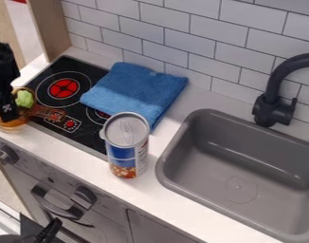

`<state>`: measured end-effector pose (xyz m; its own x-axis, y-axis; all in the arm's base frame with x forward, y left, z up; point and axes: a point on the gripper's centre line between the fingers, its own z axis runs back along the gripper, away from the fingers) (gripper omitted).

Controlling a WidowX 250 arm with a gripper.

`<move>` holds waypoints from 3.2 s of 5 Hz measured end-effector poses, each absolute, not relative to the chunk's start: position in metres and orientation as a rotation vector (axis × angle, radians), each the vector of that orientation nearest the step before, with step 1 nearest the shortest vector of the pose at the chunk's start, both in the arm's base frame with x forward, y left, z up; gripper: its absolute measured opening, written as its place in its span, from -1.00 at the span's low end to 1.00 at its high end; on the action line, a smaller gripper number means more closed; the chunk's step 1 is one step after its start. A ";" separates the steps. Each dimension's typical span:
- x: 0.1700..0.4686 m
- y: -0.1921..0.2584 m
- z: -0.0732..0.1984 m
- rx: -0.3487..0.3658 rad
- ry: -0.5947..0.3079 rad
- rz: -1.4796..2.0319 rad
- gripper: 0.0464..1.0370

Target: Moving pot into left side burner

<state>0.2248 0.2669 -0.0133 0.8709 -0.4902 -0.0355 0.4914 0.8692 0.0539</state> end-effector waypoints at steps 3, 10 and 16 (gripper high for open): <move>0.223 0.263 -0.051 0.044 -0.024 -0.589 0.93; 0.253 0.263 -0.022 0.023 -0.117 -0.385 -0.97; 0.337 0.236 -0.025 0.130 -0.199 -0.113 -0.97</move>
